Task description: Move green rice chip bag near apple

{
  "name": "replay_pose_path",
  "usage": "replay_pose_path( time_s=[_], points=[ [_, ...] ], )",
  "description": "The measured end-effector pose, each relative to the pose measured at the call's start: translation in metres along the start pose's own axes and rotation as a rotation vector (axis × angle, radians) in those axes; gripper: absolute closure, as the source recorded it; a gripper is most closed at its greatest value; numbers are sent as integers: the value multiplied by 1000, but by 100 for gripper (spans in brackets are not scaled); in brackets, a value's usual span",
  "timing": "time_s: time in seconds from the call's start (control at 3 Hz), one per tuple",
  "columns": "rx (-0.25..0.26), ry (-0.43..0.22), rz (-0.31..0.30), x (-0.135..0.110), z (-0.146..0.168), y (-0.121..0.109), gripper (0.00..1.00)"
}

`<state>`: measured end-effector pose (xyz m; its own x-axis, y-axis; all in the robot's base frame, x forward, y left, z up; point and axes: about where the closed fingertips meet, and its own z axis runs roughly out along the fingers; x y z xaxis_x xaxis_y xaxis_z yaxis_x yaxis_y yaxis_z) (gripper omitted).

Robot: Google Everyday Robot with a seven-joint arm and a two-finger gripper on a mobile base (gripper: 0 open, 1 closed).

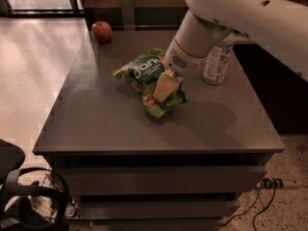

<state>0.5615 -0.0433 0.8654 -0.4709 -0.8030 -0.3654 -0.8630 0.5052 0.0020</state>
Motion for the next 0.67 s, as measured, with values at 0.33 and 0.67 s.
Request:
replay_pose_path(
  time_s=[0.33,0.67],
  points=[
    [35,-58,-24,-25,-10,-43,100],
    [76,-107,-52,-67,-12,-84,100]
  ],
)
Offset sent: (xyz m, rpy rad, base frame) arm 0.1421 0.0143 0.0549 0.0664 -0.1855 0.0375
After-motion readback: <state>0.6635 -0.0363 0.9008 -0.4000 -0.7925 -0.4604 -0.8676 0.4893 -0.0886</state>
